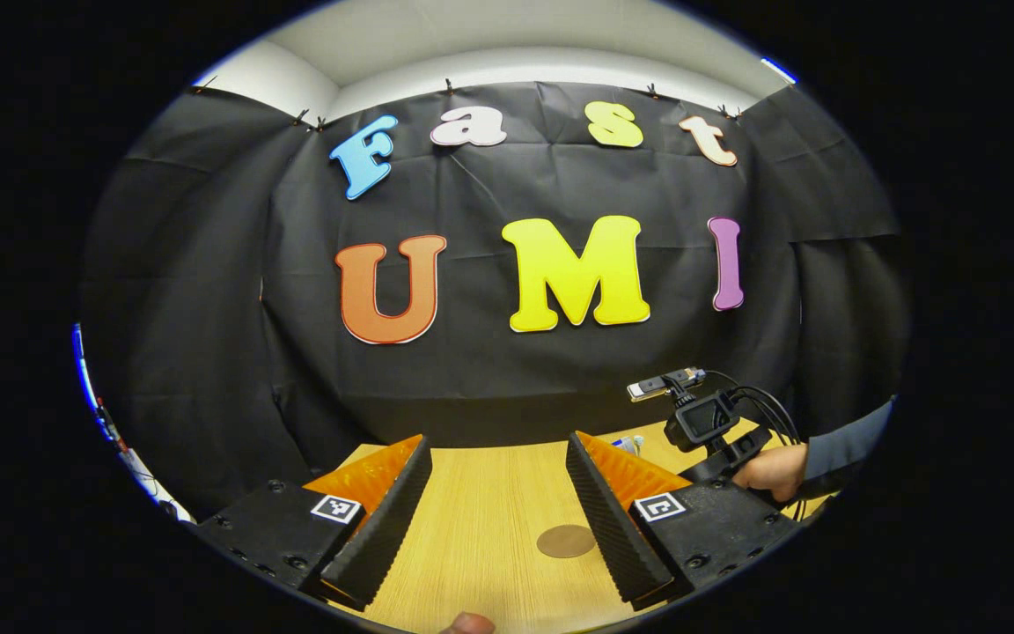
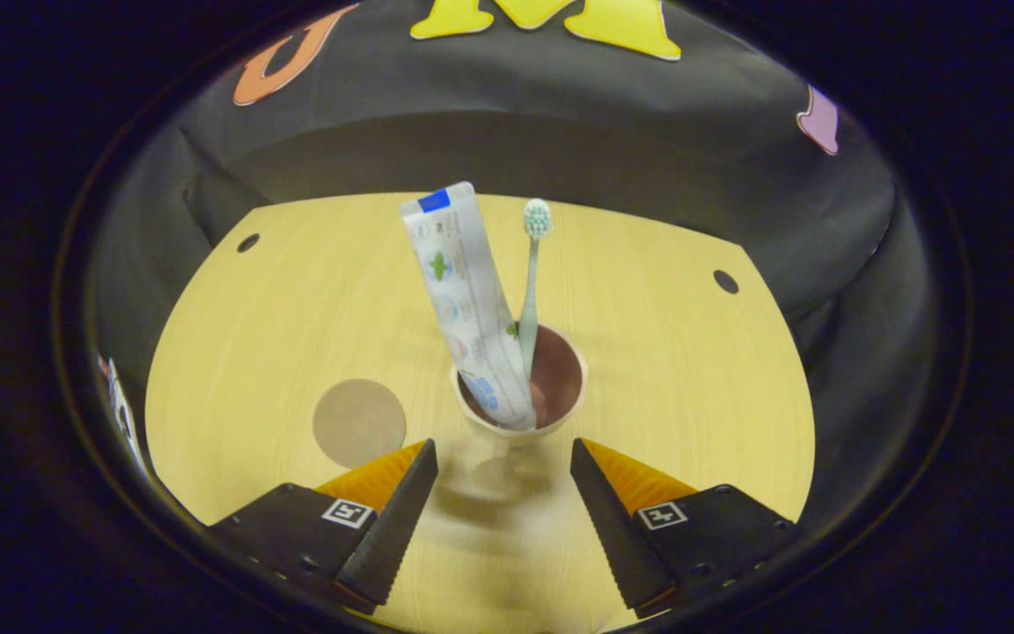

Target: Put the toothbrush and toothpaste on the desktop into the cup, then pick up the cup and place it on the coaster on the desktop.

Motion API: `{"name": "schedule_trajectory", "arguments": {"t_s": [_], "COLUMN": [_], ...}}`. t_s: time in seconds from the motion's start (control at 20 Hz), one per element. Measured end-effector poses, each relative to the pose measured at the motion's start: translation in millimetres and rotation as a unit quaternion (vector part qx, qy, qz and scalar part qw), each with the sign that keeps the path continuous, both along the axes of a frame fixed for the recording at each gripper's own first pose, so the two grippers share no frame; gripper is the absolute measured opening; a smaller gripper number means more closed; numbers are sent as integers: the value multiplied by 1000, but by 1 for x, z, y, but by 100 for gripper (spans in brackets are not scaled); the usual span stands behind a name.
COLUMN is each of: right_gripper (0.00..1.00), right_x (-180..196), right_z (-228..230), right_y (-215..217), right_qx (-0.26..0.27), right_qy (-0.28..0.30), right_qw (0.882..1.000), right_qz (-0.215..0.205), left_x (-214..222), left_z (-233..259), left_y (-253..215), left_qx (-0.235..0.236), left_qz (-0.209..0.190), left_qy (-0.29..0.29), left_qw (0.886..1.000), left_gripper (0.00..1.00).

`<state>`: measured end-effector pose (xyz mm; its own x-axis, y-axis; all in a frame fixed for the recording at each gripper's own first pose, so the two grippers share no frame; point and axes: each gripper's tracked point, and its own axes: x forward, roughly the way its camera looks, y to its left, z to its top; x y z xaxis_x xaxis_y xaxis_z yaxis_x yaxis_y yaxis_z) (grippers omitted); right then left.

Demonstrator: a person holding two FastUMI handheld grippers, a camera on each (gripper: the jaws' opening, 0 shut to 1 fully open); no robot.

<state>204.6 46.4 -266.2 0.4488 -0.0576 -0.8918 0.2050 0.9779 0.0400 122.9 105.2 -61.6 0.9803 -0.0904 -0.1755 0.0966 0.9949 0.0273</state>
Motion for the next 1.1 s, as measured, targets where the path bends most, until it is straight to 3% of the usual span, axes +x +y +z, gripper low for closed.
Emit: {"name": "schedule_trajectory", "arguments": {"t_s": [0.2, 0.25, 0.3, 0.45, 0.5, 0.8, 1.1], "right_gripper": [81, 73, 58, 38, 25, 12, 11], "right_x": [9, 10, 10, 10, 10, 12, 17], "right_z": [-24, -28, -34, -32, -35, -33, -24], "right_y": [-2, 0, 2, -1, 1, 6, 19], "right_qx": [17, 21, 24, 22, 23, 25, 31], "right_qy": [40, 44, 54, 53, 56, 45, 25], "right_qw": [999, 998, 997, 997, 997, 998, 999], "right_qz": [-29, -35, -39, -49, -49, -34, 3], "left_x": [0, 1, 2, 2, 2, 2, -2], "left_z": [-2, -5, -6, -8, -8, -12, -11], "left_y": [10, 13, 15, 21, 21, 27, 29], "left_qx": [3, 5, 5, 8, 8, 5, 1], "left_qz": [8, 9, 11, 16, 17, 20, 21], "left_qy": [4, 6, 8, 10, 11, 18, 17], "left_qw": [1000, 1000, 1000, 1000, 1000, 1000, 1000], "left_gripper": [96, 96, 97, 96, 96, 97, 96]}}
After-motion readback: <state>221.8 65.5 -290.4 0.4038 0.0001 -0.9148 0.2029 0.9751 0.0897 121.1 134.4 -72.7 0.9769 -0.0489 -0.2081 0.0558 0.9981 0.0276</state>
